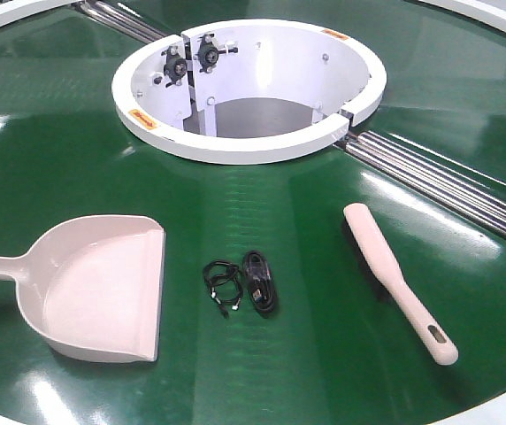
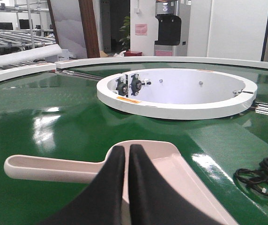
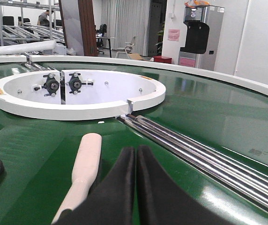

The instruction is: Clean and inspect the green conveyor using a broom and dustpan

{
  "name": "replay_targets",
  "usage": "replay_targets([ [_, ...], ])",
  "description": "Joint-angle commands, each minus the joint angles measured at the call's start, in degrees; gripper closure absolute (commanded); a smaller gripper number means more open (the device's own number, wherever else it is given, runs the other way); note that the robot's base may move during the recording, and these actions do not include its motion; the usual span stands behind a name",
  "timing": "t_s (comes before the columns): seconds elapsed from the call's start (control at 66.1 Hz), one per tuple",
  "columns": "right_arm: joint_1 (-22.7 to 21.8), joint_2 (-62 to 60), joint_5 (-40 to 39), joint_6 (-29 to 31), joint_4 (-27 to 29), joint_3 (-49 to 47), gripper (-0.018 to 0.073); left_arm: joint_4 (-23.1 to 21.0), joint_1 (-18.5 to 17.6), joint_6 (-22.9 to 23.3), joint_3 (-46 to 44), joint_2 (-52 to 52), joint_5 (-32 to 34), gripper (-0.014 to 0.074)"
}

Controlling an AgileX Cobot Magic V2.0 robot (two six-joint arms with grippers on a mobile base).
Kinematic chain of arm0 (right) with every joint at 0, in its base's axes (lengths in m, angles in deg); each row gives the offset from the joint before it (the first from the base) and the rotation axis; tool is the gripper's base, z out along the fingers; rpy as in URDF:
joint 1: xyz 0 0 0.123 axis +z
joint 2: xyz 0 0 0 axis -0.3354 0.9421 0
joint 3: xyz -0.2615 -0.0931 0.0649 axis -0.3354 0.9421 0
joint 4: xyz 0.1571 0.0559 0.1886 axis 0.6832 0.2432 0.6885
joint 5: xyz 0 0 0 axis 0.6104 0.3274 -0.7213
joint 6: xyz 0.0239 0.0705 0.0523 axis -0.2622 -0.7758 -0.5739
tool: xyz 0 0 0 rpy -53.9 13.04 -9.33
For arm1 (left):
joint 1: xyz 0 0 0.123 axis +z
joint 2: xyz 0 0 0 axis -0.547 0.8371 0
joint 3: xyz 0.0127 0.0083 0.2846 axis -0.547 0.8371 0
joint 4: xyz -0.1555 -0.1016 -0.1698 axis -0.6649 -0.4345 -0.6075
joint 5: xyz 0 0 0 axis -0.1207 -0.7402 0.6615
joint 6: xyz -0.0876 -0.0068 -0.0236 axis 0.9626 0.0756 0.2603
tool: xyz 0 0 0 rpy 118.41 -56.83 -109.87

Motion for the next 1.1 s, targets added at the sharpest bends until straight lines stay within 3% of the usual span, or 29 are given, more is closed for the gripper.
replay_targets([
  [0.0, -0.34, -0.62, -3.98, 0.05, -0.59, 0.18, 0.0568, -0.09, -0.29, 0.29, 0.56, -0.75, 4.07, 0.0603],
  [1.089, -0.34, -0.57, -3.97, 0.05, -0.59, 0.18, 0.0568, -0.09, -0.29, 0.29, 0.52, -0.75, 4.26, 0.0603],
])
